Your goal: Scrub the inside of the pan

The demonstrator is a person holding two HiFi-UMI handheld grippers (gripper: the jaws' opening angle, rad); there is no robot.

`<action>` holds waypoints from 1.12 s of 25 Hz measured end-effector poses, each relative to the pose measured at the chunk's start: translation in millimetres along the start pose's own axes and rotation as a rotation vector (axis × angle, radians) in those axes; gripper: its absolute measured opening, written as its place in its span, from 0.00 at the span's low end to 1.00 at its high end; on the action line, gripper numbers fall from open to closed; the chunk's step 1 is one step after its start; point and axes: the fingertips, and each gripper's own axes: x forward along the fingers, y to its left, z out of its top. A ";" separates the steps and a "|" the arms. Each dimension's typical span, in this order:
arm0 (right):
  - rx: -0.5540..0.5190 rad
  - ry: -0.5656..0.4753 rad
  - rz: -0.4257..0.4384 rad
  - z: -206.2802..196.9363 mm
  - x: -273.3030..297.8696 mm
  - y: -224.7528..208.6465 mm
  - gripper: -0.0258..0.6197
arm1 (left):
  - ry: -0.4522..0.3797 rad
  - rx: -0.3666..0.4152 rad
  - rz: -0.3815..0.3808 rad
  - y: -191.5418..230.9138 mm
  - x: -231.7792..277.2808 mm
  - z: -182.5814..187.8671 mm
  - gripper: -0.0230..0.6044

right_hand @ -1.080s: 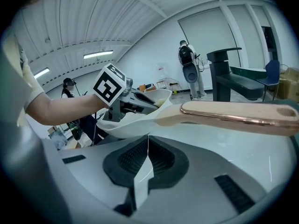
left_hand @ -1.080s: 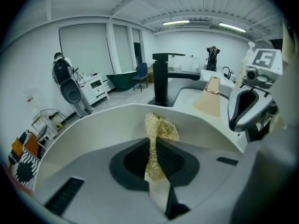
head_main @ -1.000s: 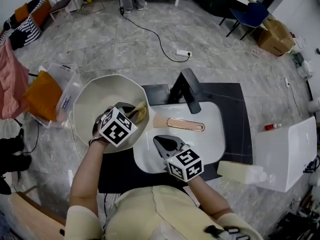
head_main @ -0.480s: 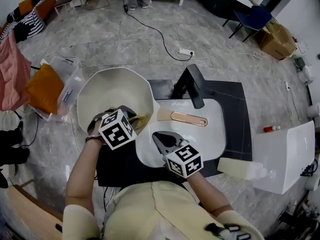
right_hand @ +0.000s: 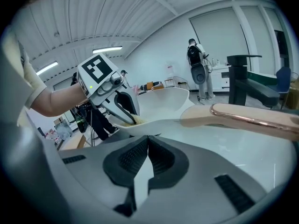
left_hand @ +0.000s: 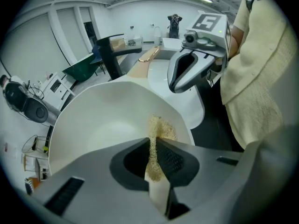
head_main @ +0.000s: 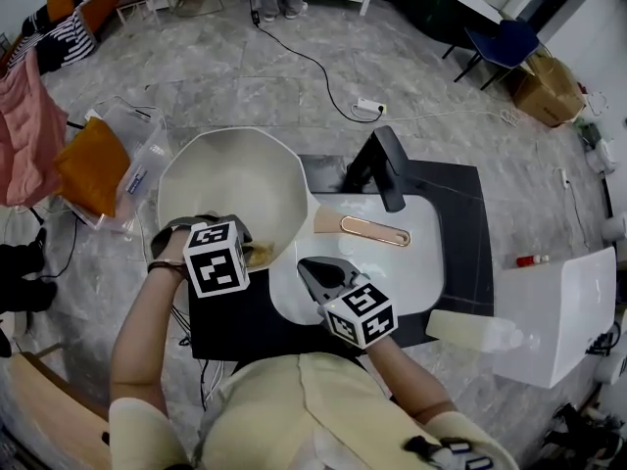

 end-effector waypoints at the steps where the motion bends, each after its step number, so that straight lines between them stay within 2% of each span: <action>1: -0.003 0.001 0.002 -0.2 0.2 0.9 0.06 | 0.027 0.012 0.000 -1.1 -0.1 -5.4 0.10; 6: -0.012 0.010 0.008 -1.5 0.6 2.8 0.07 | 0.159 0.048 0.005 -1.3 2.0 -35.2 0.10; 12: -0.014 0.017 0.011 -3.0 1.6 0.5 0.06 | 0.242 0.026 0.021 9.4 -2.9 -58.9 0.10; 15: -0.012 0.022 0.018 -3.9 2.8 0.7 0.07 | 0.316 0.047 0.035 15.6 -1.6 -72.8 0.10; 19: -0.009 0.028 0.020 -5.9 3.2 -0.8 0.07 | 0.444 0.117 0.087 29.2 5.0 -92.1 0.10; 21: -0.005 0.026 0.018 -5.4 2.6 -2.4 0.07 | 0.489 0.127 0.125 40.2 5.0 -100.7 0.10; 25: 0.003 0.026 0.014 -6.3 2.2 -6.1 0.07 | 0.518 0.077 0.165 54.3 3.8 -113.6 0.10; 28: 0.014 0.027 0.013 -6.8 3.7 -8.5 0.07 | 0.542 0.087 0.202 66.1 3.3 -120.2 0.10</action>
